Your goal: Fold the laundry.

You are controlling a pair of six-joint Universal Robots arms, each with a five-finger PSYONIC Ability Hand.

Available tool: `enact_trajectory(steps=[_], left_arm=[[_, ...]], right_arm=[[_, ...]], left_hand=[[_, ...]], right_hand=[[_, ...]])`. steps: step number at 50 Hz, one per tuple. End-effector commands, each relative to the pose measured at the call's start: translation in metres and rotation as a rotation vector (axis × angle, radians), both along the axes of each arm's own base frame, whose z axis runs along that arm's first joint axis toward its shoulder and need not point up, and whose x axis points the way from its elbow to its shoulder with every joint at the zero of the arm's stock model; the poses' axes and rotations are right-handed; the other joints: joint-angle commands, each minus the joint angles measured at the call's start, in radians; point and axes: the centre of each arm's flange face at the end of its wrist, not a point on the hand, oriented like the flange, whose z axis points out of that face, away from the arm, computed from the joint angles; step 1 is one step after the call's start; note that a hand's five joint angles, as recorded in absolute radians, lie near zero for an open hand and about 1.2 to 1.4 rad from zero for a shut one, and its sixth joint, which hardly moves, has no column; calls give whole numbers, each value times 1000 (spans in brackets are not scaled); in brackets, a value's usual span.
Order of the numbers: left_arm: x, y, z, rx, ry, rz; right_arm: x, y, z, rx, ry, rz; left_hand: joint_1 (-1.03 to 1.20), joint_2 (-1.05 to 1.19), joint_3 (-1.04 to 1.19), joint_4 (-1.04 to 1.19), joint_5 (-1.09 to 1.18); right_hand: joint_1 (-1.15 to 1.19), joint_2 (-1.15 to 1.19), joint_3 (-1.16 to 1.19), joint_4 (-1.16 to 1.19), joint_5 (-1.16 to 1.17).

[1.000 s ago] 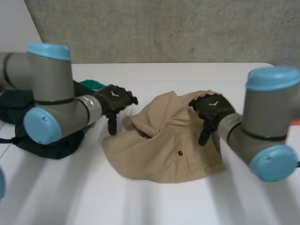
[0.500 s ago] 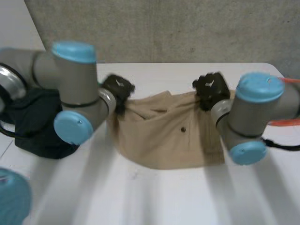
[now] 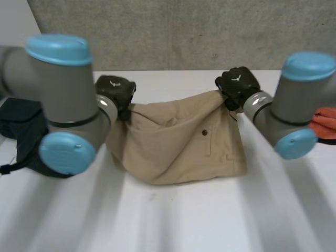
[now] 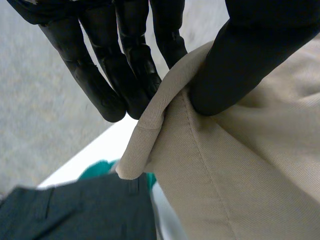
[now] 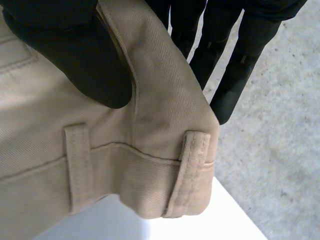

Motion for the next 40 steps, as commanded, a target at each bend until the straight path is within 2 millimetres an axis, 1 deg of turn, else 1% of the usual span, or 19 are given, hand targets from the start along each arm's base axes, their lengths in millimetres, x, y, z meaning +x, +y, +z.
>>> enact_trajectory(steps=[1,2,3,6,8,10,11,14,15,18,19,22,23,26,27,31,35,37,40], left_arm=[[-16,-23,-19,-26,-3,61],[-17,-24,-17,-30,1,52],[-20,-23,-10,-40,15,25],[-20,-19,-2,-38,24,-8],[-13,-13,13,-50,35,-22],[-5,-10,26,-67,48,-18],[3,-3,33,-69,52,-13],[20,9,39,-65,49,-4],[30,17,41,-69,44,-5],[45,29,38,-63,20,-19],[54,36,33,-49,-10,-31],[68,45,22,-26,-62,-50],[76,49,14,-8,-99,-70],[90,52,-4,44,-145,-94],[93,52,-8,59,-153,-100],[104,44,-23,110,-172,-135],[112,33,-44,196,-181,-173],[113,32,-51,230,-188,-194],[108,36,-61,290,-204,-249]], right_arm=[[22,-21,-29,-180,6,-15],[23,-22,-27,-205,5,-27],[22,-24,-22,-238,-6,-63],[15,-22,-10,-243,-22,-135],[3,-12,7,-217,-39,-197],[-5,1,19,-177,-40,-218],[-13,16,30,-126,-30,-220],[-26,39,38,-31,-1,-212],[-34,56,39,44,32,-198],[-45,80,34,170,88,-173],[-53,94,28,259,124,-161],[-63,114,20,369,161,-146],[-67,125,13,425,172,-133],[-70,138,0,483,178,-112],[-72,144,-8,510,180,-97],[-70,152,-31,516,172,-57],[-64,147,-48,460,147,-34],[-62,146,-55,444,144,-27],[-57,144,-65,416,141,-16]], left_hand=[[-653,-718,-713,-719,-689],[-870,-935,-930,-936,-906],[-952,-1018,-1013,-1018,-988],[-952,-1018,-1013,-1018,-988],[-952,-1018,-1013,-1018,-988],[-952,-1018,-1013,-1018,-988],[-952,-1018,-1013,-1018,-988],[-952,-1018,-1013,-1018,-988],[-952,-1018,-1013,-1018,-988],[-846,-911,-906,-912,-882],[-758,-824,-819,-825,-795],[-631,-697,-692,-698,-668],[-544,-610,-605,-610,-581],[-450,-515,-510,-516,-486],[-403,-468,-463,-469,-439],[-332,-397,-392,-398,-368],[-335,-400,-395,-401,-371],[-361,-427,-422,-427,-397],[-490,-556,-551,-556,-526]], right_hand=[[-674,-737,-749,-756,-720],[-851,-914,-926,-932,-897],[-938,-1001,-1013,-1019,-984],[-938,-1001,-1013,-1019,-984],[-938,-1001,-1013,-1019,-984],[-938,-1001,-1013,-1019,-984],[-938,-1001,-1013,-1019,-984],[-938,-1001,-1013,-1019,-984],[-938,-1001,-1013,-1019,-984],[-938,-1001,-1013,-1019,-984],[-938,-1001,-1013,-1019,-984],[-906,-969,-980,-987,-952],[-848,-911,-922,-929,-894],[-826,-890,-901,-908,-873],[-818,-881,-892,-899,-864],[-779,-843,-854,-861,-826],[-762,-825,-836,-843,-808],[-741,-805,-816,-823,-788],[-689,-752,-763,-770,-735]])
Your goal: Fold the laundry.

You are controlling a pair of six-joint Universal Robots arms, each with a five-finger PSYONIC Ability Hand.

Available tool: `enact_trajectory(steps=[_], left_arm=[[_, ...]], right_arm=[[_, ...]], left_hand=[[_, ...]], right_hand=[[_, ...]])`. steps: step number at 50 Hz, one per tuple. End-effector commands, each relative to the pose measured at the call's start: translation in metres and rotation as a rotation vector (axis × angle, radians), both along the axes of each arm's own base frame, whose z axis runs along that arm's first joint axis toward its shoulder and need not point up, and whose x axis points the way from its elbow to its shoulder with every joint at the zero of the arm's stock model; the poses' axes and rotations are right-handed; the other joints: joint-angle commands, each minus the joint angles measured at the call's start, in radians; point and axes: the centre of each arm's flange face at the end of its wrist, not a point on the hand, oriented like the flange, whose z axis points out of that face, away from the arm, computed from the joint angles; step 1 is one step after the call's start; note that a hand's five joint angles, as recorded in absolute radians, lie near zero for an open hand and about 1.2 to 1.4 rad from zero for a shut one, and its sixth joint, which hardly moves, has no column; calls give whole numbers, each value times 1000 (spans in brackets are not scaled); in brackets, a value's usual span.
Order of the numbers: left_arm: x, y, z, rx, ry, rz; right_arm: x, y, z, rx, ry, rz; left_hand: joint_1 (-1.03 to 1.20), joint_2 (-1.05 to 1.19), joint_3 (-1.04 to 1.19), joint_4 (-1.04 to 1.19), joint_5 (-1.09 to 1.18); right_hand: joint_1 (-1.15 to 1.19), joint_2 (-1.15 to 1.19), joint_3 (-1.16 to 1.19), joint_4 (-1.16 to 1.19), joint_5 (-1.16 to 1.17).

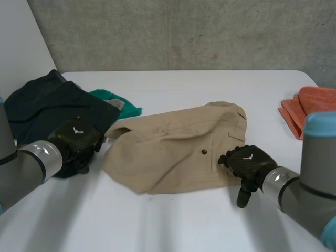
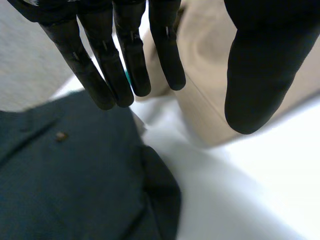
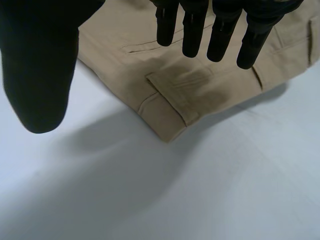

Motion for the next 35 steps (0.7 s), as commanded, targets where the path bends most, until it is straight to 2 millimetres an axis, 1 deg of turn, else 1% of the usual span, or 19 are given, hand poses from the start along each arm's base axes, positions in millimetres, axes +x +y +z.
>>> enact_trajectory(steps=[1,4,5,8,9,14,17,19,20,28,31,33,35], left_arm=[[-5,-2,-31,155,-33,-104],[-8,-3,-37,159,-39,-113],[-11,-4,-39,153,-43,-116],[-16,-5,-42,129,-48,-121],[-17,-6,-42,121,-48,-123],[-27,-3,-41,73,-51,-140],[-35,0,-43,35,-60,-157],[-39,0,-45,19,-66,-157],[-42,-1,-50,11,-77,-155],[-56,-9,-71,-38,-155,-128],[-60,-11,-73,-54,-169,-127],[-64,-13,-72,-73,-171,-127],[-70,-15,-71,-94,-165,-133]], right_arm=[[12,-7,-29,-85,-24,36],[14,-10,-35,-99,-21,41],[14,-12,-36,-111,-20,43],[16,-16,-38,-141,-19,49],[16,-19,-40,-161,-15,52],[15,-25,-35,-207,-26,27],[15,-26,-27,-220,-55,9],[15,-27,-24,-220,-75,-3],[16,-28,-21,-217,-93,-13],[16,-36,-13,-201,-148,-90],[15,-38,-10,-198,-160,-119],[16,-40,-6,-196,-176,-142],[18,-43,-2,-201,-192,-160]], left_hand=[[-160,-157,-159,-158,-154],[-237,-235,-237,-235,-232],[-286,-284,-286,-285,-281],[-302,-299,-301,-300,-296],[-302,-299,-301,-300,-296],[-331,-329,-331,-329,-326],[-322,-320,-322,-320,-317],[-319,-317,-319,-317,-314],[-316,-314,-316,-314,-311],[-211,-209,-211,-209,-206],[-202,-200,-202,-200,-197],[-108,-106,-108,-106,-103],[-73,-71,-73,-71,-68]], right_hand=[[183,184,171,174,167],[259,261,247,250,244],[437,439,425,428,421],[810,812,798,801,795],[1105,1107,1093,1096,1090],[1108,1110,1096,1099,1093],[1108,1110,1096,1099,1093],[1108,1110,1096,1099,1093],[1108,1110,1096,1099,1093],[1108,1110,1096,1099,1093],[1108,1110,1096,1099,1093],[1108,1110,1096,1099,1093],[1108,1110,1096,1099,1093]])
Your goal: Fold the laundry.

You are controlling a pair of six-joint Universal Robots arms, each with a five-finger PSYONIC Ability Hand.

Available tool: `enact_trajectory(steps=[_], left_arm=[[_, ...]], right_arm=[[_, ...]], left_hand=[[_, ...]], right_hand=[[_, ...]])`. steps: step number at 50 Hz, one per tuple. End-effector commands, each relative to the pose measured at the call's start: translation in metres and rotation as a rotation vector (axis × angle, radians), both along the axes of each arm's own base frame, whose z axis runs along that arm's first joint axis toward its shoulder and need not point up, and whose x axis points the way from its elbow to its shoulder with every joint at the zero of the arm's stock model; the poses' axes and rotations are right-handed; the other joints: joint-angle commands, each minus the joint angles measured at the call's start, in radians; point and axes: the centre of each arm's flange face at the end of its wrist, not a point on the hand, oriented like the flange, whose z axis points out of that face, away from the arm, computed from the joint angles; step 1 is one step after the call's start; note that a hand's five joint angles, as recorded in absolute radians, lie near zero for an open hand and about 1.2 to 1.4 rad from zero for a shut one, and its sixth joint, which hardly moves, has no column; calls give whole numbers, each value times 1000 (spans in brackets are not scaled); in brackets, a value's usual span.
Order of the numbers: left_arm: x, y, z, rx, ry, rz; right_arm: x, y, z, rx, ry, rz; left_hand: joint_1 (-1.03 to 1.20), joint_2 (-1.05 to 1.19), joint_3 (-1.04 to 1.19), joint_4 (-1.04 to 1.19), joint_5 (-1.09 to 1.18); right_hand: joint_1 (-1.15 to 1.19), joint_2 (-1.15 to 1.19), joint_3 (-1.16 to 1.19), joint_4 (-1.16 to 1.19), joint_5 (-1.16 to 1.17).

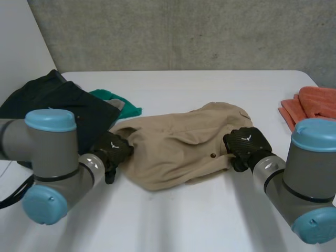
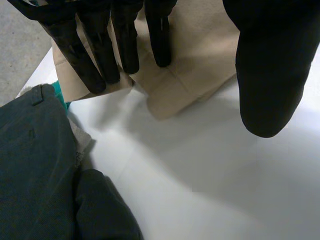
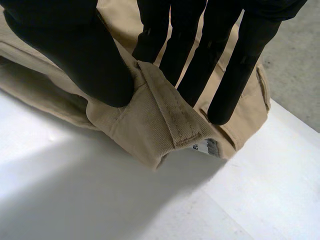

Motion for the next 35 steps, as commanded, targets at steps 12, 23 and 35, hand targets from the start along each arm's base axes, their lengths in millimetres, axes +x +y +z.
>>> enact_trajectory(steps=[12,23,35], left_arm=[[-32,-16,-4,-110,-10,9],[-36,-15,3,-109,-4,1],[2,38,173,-269,265,102]], right_arm=[[5,-19,25,-29,-77,-104],[2,-32,32,-29,-79,-149],[-17,5,123,-91,157,-45]], left_hand=[[399,391,390,387,385],[970,963,961,959,957],[974,966,965,962,960]], right_hand=[[303,226,224,203,225],[303,226,224,203,225],[303,226,224,203,225]])
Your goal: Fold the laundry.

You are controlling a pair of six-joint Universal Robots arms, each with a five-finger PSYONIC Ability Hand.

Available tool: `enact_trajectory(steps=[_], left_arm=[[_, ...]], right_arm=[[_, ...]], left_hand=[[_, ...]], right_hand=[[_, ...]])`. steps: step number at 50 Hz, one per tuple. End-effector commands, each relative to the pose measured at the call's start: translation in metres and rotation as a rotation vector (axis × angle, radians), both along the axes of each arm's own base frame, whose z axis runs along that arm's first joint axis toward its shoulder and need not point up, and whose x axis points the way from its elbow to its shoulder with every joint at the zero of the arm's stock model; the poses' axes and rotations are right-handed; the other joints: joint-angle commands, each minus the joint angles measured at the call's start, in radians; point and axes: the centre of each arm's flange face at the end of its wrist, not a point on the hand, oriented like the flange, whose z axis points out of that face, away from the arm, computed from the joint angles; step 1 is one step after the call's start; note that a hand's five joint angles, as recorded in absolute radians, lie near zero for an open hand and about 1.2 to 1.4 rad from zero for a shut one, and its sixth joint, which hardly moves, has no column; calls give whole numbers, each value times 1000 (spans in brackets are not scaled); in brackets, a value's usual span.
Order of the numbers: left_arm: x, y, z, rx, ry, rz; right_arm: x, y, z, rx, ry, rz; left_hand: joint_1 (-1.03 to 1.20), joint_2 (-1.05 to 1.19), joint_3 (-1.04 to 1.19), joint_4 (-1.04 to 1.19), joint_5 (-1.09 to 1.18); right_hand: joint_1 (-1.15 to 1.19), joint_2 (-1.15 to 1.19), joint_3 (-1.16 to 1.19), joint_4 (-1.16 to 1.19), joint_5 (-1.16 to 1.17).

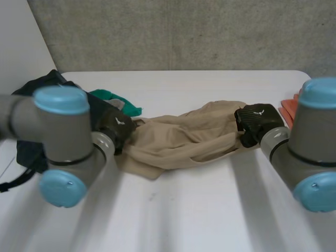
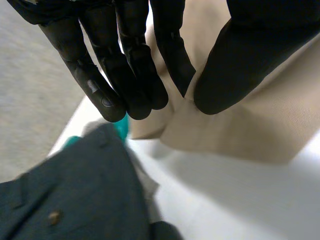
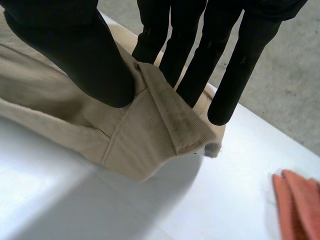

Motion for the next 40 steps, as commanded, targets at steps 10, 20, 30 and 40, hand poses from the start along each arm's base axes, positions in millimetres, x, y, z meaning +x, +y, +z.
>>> enact_trajectory(steps=[10,20,30,40], left_arm=[[52,85,214,-265,311,16],[29,34,147,-34,170,65],[25,11,200,-250,382,97],[65,86,333,-671,673,65]], right_arm=[[-30,34,149,-183,250,120],[-21,17,103,47,332,174],[-15,-8,134,-234,152,61],[-21,19,236,-678,-65,5]], left_hand=[[244,206,213,203,235],[244,206,213,203,235],[244,206,213,203,235],[244,206,213,203,235]], right_hand=[[303,226,224,203,225],[303,226,224,203,225],[303,226,224,203,225],[303,226,224,203,225]])
